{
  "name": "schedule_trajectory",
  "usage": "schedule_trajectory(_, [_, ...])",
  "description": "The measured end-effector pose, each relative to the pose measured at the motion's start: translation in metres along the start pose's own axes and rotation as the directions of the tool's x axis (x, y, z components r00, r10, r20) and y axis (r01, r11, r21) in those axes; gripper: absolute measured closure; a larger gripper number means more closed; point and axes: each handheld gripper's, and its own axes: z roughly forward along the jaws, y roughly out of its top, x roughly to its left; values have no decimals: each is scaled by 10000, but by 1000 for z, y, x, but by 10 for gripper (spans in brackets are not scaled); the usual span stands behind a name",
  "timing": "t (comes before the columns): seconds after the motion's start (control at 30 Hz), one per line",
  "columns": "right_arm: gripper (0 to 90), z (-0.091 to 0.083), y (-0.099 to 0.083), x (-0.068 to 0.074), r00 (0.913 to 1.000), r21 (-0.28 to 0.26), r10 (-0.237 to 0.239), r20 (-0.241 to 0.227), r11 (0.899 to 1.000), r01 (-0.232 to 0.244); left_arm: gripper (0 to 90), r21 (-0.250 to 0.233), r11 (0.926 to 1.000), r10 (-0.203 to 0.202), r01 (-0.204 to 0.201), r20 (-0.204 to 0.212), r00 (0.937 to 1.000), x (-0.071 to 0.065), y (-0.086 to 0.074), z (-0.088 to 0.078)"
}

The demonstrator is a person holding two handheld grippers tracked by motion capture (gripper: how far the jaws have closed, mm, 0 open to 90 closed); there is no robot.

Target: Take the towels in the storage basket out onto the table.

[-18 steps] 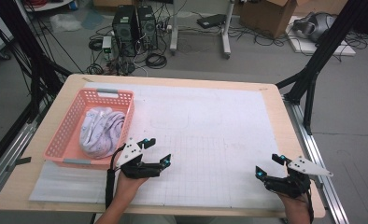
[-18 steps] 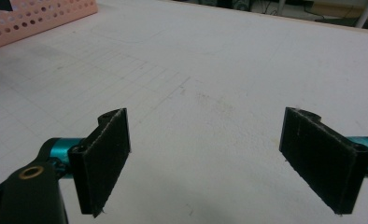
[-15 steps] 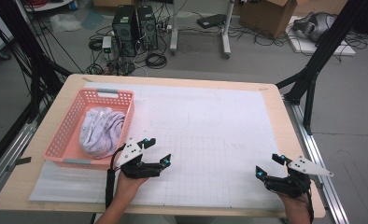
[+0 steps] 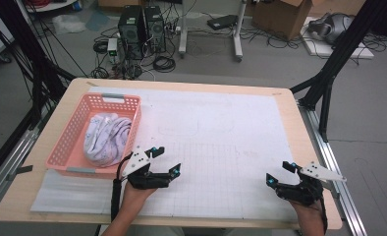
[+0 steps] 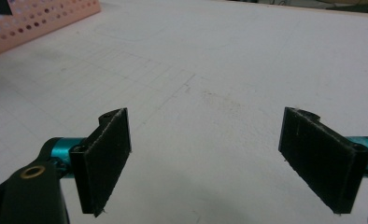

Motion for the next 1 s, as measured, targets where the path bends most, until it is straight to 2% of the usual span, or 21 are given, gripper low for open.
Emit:
schedule_trajectory(0.03, [154,1,0,0,9992,42,-323,226,9995,322,181,-9,10000,21,-21,57,10000,0,1,0])
schedule_trajectory(0.17, [152,3,1,0,9992,39,-335,238,9994,334,179,-142,9999,0,0,26,10000,0,4,-2])
schedule_trajectory(0.33, [152,-1,3,3,9984,-93,-561,22,9984,561,178,-299,9994,156,-155,47,9999,-1,13,-9])
schedule_trajectory(0.63, [152,-3,6,11,9965,-57,-835,-71,9965,834,179,-459,9985,309,-307,49,9995,-3,29,-27])
schedule_trajectory(0.8, [152,-2,6,11,9970,-21,-757,-175,9971,757,181,-590,9979,279,-282,-69,9996,1,40,-37])
schedule_trajectory(1.0, [153,-2,5,11,9974,-4,-689,-213,9976,689,181,-786,9963,318,-351,-427,9986,10,51,-49])
